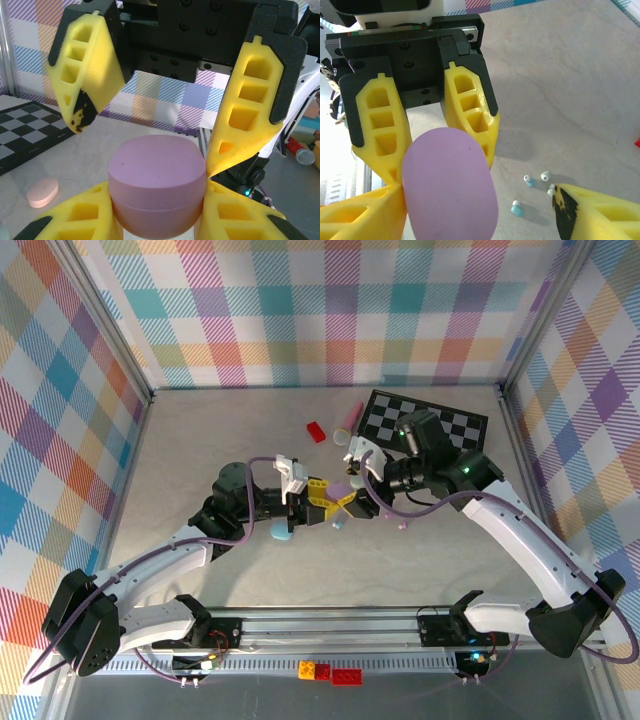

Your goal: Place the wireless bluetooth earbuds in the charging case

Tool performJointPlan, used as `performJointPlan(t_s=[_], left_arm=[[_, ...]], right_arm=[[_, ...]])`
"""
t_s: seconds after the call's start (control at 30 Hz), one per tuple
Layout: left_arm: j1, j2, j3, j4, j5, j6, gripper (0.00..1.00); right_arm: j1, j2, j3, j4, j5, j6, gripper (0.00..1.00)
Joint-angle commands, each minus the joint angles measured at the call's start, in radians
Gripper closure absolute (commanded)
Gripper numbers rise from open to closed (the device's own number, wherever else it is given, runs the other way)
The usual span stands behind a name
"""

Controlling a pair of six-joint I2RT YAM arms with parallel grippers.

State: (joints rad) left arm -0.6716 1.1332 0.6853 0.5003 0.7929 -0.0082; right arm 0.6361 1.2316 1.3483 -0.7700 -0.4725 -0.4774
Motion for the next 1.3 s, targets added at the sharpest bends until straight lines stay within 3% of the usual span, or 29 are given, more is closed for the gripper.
performJointPlan(t_s=[0.0, 0.6, 0.8, 0.97, 1.2, 1.27], left_arm=[[-0.003, -0.013, 0.022, 0.035, 0.065, 0.008, 0.71], [-0.002, -0.028, 0.032, -0.023, 0.106, 0.034, 0.71], [-0.002, -0.033, 0.047, -0.047, 0.123, 0.045, 0.7], [-0.002, -0.034, 0.057, -0.05, 0.122, 0.052, 0.7], [-0.002, -0.024, 0.068, -0.043, 0.124, 0.051, 0.7], [-0.002, -0.023, 0.072, -0.046, 0.126, 0.047, 0.7]], right_arm=[[-0.015, -0.006, 0.023, -0.003, 0.033, 0.01, 0.28], [-0.067, -0.029, 0.032, 0.013, -0.001, 0.022, 0.34], [-0.067, 0.022, 0.075, -0.044, -0.133, -0.003, 0.46], [-0.067, 0.053, 0.09, -0.08, -0.179, -0.009, 0.65], [-0.067, 0.072, 0.09, -0.11, -0.217, -0.034, 0.71], [-0.067, 0.071, 0.087, -0.111, -0.219, -0.04, 0.78]])
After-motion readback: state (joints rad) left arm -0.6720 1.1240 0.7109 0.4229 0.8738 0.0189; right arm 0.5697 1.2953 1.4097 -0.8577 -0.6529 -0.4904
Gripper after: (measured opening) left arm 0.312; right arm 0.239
